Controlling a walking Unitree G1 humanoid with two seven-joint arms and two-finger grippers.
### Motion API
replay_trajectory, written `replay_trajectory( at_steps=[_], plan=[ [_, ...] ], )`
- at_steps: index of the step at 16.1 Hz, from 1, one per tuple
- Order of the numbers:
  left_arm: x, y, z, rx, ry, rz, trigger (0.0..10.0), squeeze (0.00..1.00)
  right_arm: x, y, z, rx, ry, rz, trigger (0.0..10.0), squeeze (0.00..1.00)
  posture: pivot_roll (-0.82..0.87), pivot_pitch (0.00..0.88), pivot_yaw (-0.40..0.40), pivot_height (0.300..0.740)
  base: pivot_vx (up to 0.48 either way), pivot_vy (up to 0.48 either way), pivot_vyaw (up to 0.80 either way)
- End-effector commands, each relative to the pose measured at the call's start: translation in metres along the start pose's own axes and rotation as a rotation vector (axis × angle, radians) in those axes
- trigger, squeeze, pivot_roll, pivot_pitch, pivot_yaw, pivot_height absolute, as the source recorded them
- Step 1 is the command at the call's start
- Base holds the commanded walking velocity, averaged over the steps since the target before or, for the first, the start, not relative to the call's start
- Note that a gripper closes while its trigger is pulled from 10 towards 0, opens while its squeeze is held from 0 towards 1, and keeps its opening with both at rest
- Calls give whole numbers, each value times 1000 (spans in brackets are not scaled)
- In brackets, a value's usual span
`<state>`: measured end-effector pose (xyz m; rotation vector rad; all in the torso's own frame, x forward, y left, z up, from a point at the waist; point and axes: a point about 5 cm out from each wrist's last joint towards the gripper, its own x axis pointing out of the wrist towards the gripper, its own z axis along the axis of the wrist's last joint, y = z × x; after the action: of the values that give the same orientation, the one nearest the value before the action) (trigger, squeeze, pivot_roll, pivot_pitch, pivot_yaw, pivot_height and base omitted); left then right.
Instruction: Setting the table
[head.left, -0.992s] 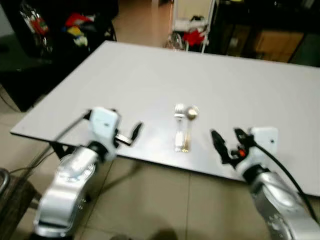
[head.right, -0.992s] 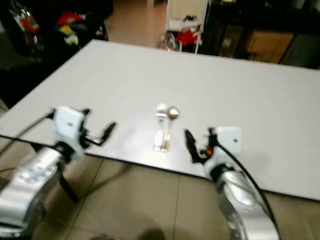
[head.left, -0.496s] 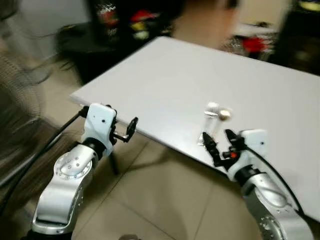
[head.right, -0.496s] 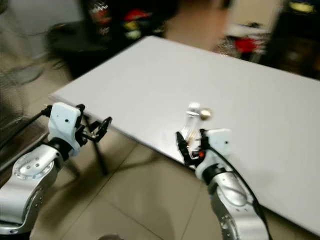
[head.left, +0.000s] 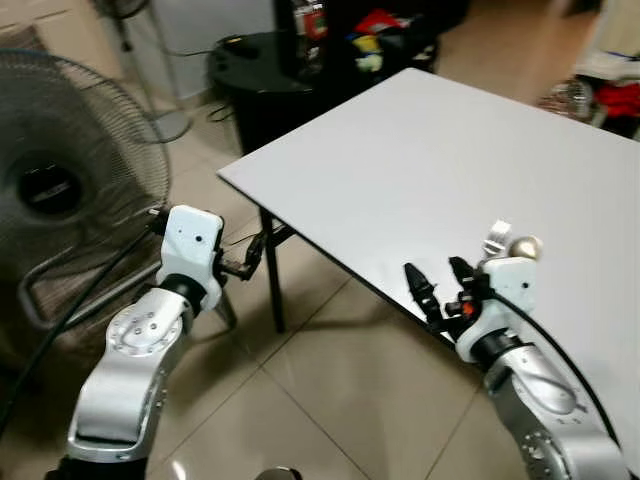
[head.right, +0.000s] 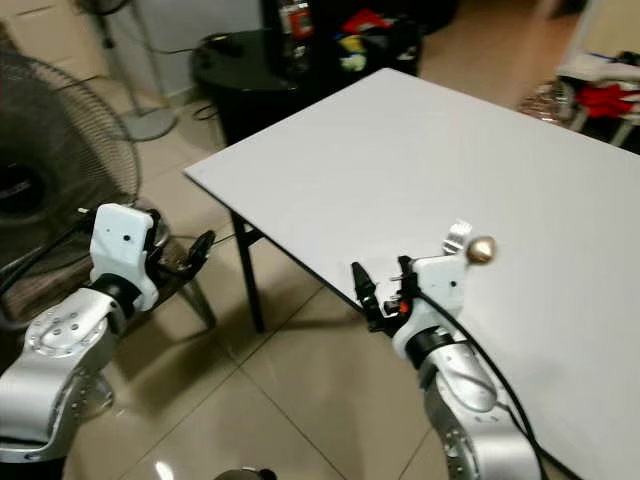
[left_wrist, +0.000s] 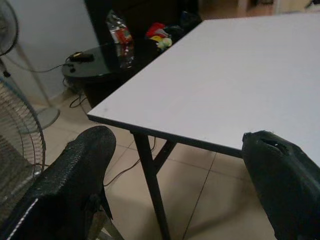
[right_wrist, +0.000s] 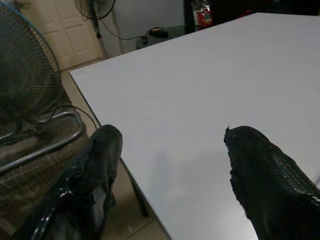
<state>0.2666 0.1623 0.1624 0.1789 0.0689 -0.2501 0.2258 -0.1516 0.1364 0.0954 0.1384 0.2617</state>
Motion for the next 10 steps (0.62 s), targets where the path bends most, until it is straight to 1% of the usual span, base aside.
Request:
replay_trajectory(
  at_steps=[1, 2, 4, 5, 7, 10],
  plan=[
    [0, 5, 2, 17, -9, 34, 10000, 0, 4, 1, 3, 6, -17, 13, 10000, 0, 56, 0, 10, 740, 0, 0, 800],
    [1, 4, 4, 30, -15, 38, 10000, 0, 6, -1, 4, 20, -17, 22, 10000, 0, 73, 0, -23, 740, 0, 0, 800],
    [-3, 6, 4, 71, -21, 70, 10000, 0, 10, 0, 5, 19, -18, 41, 10000, 0, 79, 0, -38, 740, 0, 0, 800],
    [-6, 7, 2, 57, -20, 91, 10000, 0, 11, 1, 6, 14, -16, 53, 10000, 0, 76, 0, -43, 740, 0, 0, 800],
    [-6, 8, 1, 22, -22, 99, 10000, 0, 10, 1, 7, 18, -16, 55, 10000, 0, 67, 0, -36, 740, 0, 0, 800],
    [-3, 4, 5, 21, -40, 86, 10000, 0, 8, -1, 6, 23, -13, 45, 10000, 0, 61, 0, -27, 740, 0, 0, 800]
  ],
)
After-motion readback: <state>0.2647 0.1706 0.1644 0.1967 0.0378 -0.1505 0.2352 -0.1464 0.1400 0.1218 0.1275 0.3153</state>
